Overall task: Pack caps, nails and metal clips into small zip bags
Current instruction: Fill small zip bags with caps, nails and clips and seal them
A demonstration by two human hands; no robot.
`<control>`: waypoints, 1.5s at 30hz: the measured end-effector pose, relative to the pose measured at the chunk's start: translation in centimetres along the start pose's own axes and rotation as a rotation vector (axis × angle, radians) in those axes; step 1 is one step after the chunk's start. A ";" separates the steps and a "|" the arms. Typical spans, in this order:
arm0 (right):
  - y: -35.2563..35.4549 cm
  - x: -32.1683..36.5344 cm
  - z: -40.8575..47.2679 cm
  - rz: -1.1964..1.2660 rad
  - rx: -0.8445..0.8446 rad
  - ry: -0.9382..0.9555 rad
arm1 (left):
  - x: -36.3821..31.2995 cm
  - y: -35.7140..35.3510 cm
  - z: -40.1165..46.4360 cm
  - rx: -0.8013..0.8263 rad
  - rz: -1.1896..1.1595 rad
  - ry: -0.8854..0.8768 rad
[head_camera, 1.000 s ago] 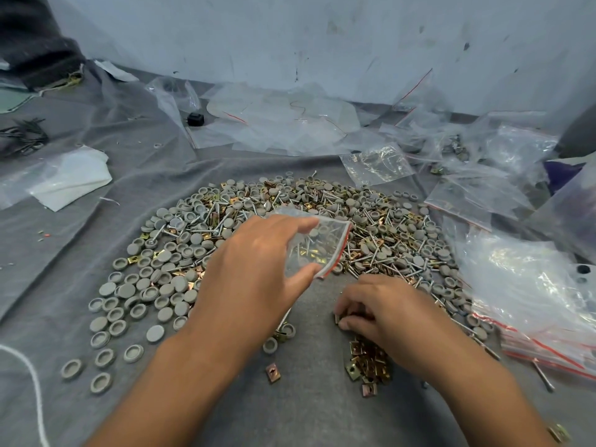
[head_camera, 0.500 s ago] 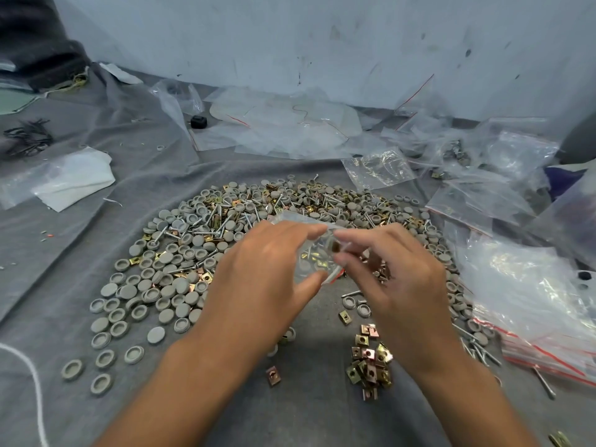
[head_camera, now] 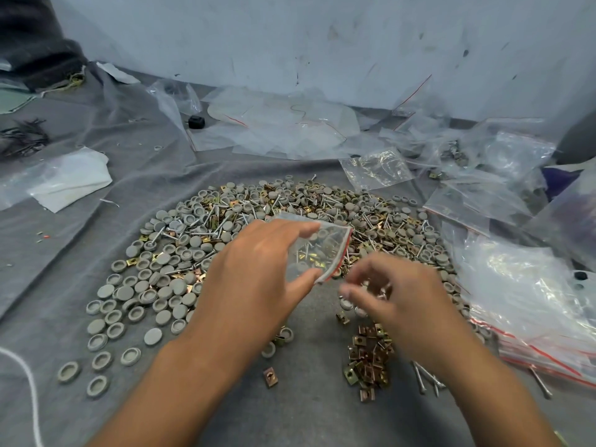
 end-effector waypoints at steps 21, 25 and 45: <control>-1.7 -0.8 -2.9 -0.190 0.519 0.024 | 0.0 0.5 -0.1 -0.012 -0.003 0.006; -1.6 -1.1 -3.2 -0.252 0.555 0.045 | 0.0 0.4 -0.1 -0.002 -0.001 0.004; -3.2 0.8 -4.5 -0.293 0.647 0.103 | -0.1 0.3 -0.1 -0.018 0.010 -0.003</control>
Point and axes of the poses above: each hand's wrist, its own z-axis towards the middle knuckle, its own y-axis out of the back of the hand, x = y × z, the point moved 5 cm from there along z, towards the middle knuckle, and after that the axes turned 14 degrees about -y, right-handed, at the moved point
